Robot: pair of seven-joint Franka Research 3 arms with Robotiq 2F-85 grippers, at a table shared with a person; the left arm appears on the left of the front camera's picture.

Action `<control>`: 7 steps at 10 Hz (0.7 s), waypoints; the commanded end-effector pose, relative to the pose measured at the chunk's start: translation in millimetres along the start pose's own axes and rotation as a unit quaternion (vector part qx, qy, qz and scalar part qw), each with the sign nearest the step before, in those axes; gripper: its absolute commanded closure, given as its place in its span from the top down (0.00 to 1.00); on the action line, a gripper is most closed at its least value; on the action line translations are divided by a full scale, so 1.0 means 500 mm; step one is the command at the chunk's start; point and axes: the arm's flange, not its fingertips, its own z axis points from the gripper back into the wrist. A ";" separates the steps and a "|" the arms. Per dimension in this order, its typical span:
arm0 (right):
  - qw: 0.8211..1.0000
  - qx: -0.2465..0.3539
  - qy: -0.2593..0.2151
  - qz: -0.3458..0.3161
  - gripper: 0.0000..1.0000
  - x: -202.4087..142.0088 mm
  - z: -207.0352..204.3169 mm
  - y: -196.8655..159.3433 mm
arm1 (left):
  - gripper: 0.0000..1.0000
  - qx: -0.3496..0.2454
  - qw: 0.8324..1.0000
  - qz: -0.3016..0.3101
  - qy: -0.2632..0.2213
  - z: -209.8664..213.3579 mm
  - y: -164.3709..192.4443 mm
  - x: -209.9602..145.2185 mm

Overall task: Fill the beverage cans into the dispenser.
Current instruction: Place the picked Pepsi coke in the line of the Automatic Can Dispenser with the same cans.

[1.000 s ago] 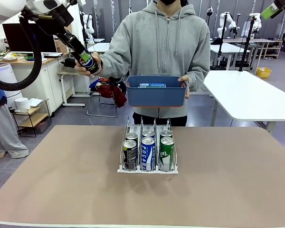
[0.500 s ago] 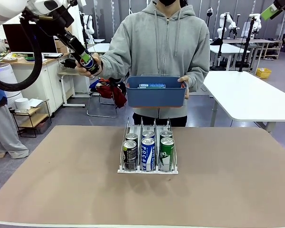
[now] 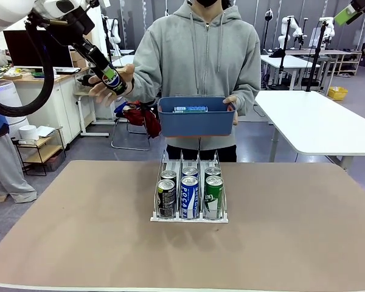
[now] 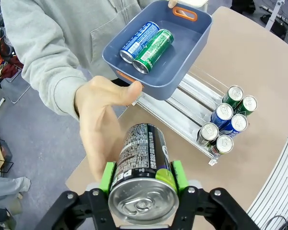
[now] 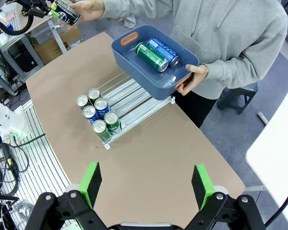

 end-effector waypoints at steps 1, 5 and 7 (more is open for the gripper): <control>1.000 0.001 0.000 -0.002 1.00 -0.002 0.000 0.001 | 0.42 0.002 1.000 -0.004 -0.001 0.003 0.000 0.001; 1.000 0.001 0.000 -0.002 1.00 -0.002 0.000 0.001 | 0.42 0.002 1.000 -0.004 -0.001 0.003 0.000 0.001; 1.000 0.001 0.000 -0.002 1.00 -0.002 0.000 0.001 | 0.42 0.002 1.000 -0.004 -0.001 0.003 0.000 0.001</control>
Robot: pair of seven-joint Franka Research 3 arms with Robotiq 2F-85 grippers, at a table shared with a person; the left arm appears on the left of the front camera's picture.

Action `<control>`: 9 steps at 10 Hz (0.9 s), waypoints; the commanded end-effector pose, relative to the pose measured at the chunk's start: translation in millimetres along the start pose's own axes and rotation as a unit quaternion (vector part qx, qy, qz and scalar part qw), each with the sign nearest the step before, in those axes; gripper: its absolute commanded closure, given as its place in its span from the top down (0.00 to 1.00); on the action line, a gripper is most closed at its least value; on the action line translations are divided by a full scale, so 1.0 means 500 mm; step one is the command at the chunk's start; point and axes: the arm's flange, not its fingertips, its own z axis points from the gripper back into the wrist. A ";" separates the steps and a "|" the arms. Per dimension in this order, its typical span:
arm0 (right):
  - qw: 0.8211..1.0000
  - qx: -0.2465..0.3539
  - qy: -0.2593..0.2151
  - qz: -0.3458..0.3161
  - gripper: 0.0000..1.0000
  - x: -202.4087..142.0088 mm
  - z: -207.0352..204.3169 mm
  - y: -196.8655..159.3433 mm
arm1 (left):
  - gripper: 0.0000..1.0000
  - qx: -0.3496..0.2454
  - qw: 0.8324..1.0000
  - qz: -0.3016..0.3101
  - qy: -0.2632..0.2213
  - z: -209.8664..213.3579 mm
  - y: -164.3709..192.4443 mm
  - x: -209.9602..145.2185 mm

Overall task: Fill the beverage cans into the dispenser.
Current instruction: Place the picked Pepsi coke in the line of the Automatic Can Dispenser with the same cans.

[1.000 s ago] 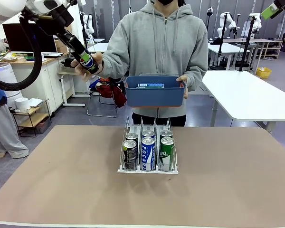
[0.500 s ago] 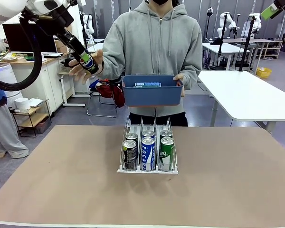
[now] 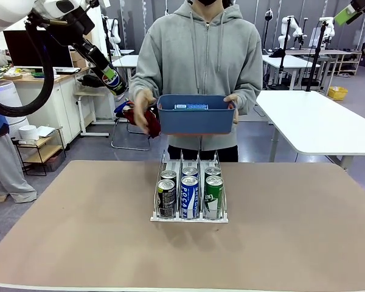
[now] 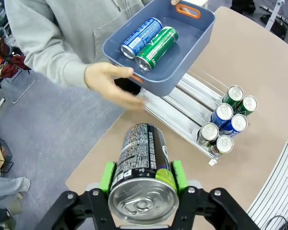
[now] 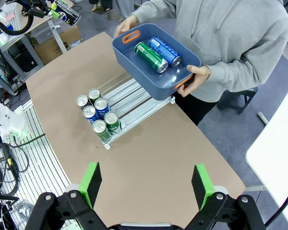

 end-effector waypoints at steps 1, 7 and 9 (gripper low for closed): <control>1.000 0.001 0.000 -0.002 1.00 -0.002 0.000 0.001 | 0.42 0.002 1.000 -0.004 -0.001 0.003 0.000 0.001; 1.000 0.001 0.000 -0.002 1.00 -0.002 0.000 0.001 | 0.58 0.018 0.995 0.072 0.071 -0.014 -0.119 -0.013; 1.000 0.001 0.000 -0.002 1.00 -0.002 0.000 0.001 | 0.58 -0.006 0.998 0.014 0.064 -0.009 -0.187 -0.025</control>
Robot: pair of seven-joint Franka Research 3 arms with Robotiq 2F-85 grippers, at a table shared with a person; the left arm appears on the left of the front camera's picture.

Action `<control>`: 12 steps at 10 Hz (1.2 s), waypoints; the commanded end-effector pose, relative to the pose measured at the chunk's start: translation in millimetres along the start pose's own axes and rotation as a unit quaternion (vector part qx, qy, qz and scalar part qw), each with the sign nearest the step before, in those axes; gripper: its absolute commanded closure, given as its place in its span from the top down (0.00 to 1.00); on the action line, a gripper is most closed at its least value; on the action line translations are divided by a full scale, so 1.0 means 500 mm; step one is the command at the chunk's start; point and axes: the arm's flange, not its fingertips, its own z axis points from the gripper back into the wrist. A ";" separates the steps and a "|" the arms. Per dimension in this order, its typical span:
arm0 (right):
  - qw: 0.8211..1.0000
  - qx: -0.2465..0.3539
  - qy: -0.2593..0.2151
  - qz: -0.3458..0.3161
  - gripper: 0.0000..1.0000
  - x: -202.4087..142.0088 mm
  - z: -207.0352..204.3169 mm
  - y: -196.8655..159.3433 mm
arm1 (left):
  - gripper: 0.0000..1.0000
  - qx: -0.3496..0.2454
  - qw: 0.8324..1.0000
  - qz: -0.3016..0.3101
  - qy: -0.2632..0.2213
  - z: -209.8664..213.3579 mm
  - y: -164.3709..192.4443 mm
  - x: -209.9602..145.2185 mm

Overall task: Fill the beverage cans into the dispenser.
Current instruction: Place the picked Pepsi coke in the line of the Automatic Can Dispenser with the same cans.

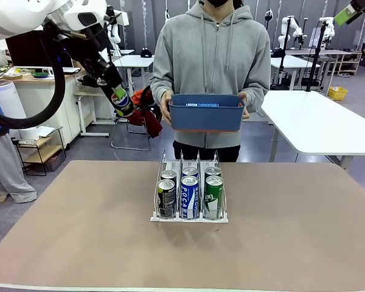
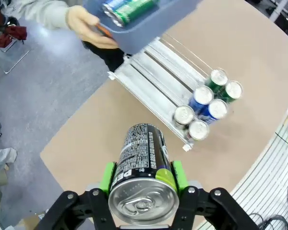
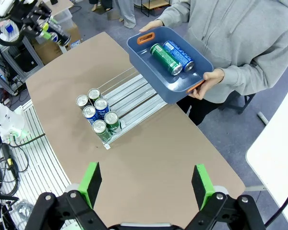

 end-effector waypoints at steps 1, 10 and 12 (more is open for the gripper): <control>1.000 0.001 0.000 -0.002 1.00 -0.002 0.000 0.001 | 0.58 -0.018 0.998 -0.059 0.022 0.011 -0.066 -0.047; 1.000 0.001 0.000 -0.002 1.00 -0.002 0.000 0.001 | 0.58 -0.065 0.992 -0.088 0.061 -0.010 -0.139 -0.073; 1.000 0.001 0.000 -0.002 1.00 -0.002 0.000 0.001 | 0.58 -0.044 0.998 -0.008 0.043 -0.044 -0.188 -0.063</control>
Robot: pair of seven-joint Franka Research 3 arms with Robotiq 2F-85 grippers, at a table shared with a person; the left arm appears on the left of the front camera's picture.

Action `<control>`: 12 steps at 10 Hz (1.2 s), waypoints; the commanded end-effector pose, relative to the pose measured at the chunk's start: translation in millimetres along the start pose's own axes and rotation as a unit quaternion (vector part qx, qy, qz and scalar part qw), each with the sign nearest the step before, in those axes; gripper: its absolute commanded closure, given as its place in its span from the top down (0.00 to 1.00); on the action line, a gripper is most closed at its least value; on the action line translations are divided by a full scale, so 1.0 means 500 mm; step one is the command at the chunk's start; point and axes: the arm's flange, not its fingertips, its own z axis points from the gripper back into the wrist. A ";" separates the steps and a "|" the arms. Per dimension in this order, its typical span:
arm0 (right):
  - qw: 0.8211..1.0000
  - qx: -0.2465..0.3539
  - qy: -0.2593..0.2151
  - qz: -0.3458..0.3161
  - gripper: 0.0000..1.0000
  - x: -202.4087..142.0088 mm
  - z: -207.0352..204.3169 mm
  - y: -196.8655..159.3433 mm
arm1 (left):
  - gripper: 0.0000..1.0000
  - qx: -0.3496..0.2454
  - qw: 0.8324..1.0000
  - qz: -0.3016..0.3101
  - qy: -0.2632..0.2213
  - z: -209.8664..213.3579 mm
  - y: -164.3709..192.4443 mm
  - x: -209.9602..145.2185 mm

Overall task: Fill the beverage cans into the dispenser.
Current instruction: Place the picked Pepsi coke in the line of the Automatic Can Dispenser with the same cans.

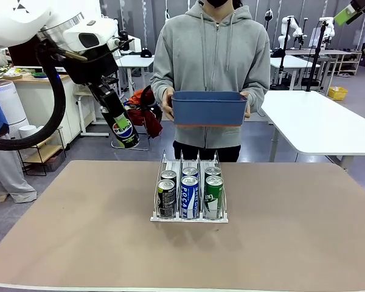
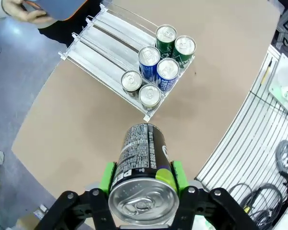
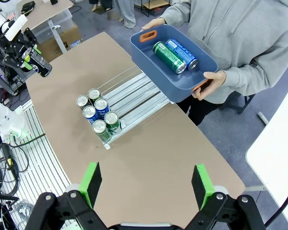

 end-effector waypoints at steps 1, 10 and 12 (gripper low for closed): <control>1.000 0.001 0.000 -0.002 1.00 -0.002 0.000 0.001 | 0.58 0.021 0.997 0.068 -0.028 -0.069 -0.056 0.017; 1.000 0.001 0.000 -0.002 1.00 -0.002 0.000 0.001 | 0.58 -0.007 0.998 -0.046 -0.032 -0.285 -0.176 -0.043; 1.000 0.001 0.000 -0.002 1.00 -0.002 0.000 0.001 | 0.58 -0.019 0.998 -0.061 -0.019 -0.322 -0.151 -0.030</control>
